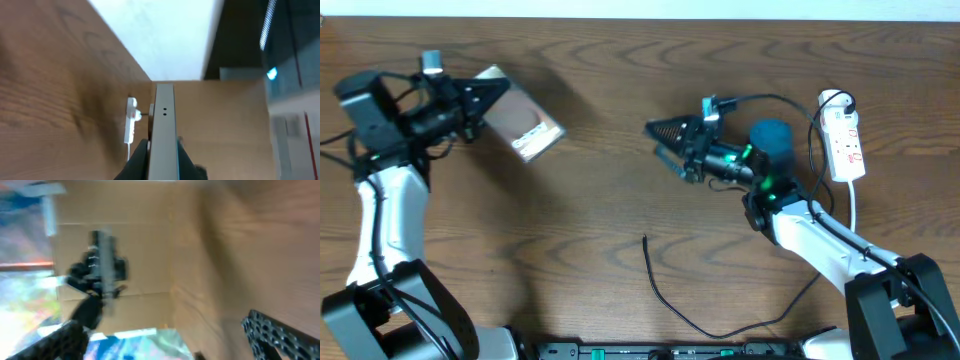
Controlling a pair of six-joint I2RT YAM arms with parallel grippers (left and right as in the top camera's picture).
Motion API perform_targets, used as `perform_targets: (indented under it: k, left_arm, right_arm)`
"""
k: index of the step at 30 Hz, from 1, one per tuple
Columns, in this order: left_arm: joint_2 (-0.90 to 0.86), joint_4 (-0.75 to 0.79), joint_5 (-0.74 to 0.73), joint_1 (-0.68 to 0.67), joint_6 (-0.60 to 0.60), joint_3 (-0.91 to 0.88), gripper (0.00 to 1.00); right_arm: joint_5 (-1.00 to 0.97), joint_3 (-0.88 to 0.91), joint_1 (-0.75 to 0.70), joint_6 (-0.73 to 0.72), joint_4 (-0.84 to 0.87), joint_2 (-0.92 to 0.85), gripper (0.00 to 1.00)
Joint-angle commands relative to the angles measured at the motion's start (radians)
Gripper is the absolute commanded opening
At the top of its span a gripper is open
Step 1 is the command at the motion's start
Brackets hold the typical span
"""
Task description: Plug charger to phone and switch on socket
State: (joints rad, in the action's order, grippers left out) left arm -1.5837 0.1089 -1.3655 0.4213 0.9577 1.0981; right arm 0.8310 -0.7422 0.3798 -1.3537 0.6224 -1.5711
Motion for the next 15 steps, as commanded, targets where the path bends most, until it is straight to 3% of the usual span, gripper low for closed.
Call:
perform_targets:
  k: [1, 8, 10, 15]
  left_arm:
    - [0.015, 0.035, -0.206, 0.063, -0.067, 0.016, 0.07]
    - [0.015, 0.035, -0.205, 0.114, -0.079, 0.016, 0.08]
    - [0.015, 0.035, -0.205, 0.114, -0.094, 0.016, 0.08]
    - [0.015, 0.035, -0.204, 0.114, -0.094, 0.016, 0.07]
  right_arm:
    - [-0.023, -0.009, 0.054, 0.153, -0.155, 0.005, 0.99]
    - [-0.187, -0.078, 0.181, 0.397, -0.663, 0.005, 0.99]
    - [-0.34, -0.147, 0.251, 0.482, -0.913, 0.006, 0.99]
    - [-0.577, -0.24, 0.358, 0.505, -1.186, 0.006, 0.99]
